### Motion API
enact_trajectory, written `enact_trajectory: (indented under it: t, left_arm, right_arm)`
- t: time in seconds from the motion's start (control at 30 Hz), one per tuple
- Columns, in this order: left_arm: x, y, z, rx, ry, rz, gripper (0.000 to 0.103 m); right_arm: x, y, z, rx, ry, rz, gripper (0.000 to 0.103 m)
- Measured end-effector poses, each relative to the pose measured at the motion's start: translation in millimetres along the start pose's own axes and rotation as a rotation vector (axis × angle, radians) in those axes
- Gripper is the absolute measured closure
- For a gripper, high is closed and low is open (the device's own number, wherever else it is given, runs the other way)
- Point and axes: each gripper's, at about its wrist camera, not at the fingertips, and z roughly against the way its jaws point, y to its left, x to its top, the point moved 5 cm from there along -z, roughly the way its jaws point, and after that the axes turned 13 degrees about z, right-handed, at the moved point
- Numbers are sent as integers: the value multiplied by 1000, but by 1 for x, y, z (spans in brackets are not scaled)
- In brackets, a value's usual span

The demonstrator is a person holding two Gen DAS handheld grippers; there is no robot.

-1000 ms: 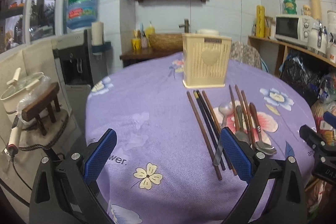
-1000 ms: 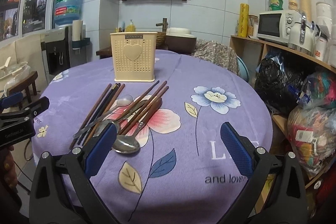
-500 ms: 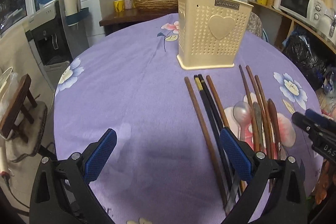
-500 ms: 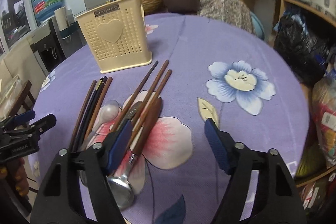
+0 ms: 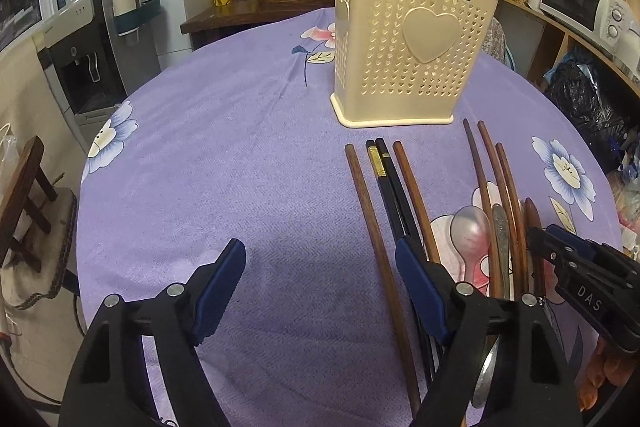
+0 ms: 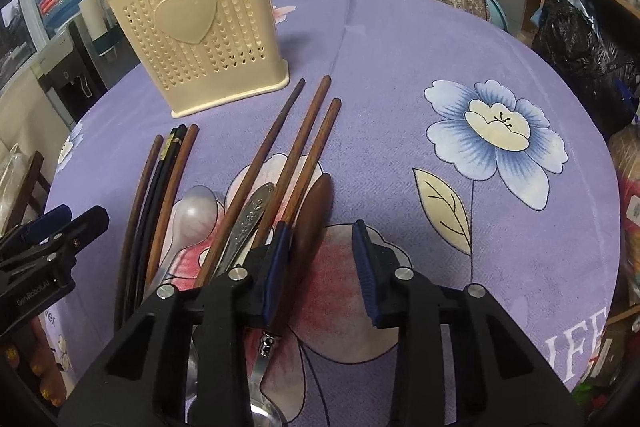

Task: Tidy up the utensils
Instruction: 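Grasp a brown chopstick with the left gripper while the right gripper grasps a wooden-handled spoon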

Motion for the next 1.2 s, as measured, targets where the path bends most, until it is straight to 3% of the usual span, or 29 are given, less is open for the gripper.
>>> enact_trajectory:
  t: [0.3,0.67,0.77,1.2]
  left_arm:
    - [2,5,-9,-5,40,23,28]
    - [14,-15,-37,-39,120,38,49]
    - [17,-17,-42,1,102,22,55]
    - [32,-32,-59,56,124,-37,60]
  right_arm:
    - [8,-4,-9,-50,10,92,83]
    - [6,-24,-6,-73,14,132,85]
    - [7,-24,-7,-69,14,136,85]
    - [11,-18,-10,-78,26,144,85]
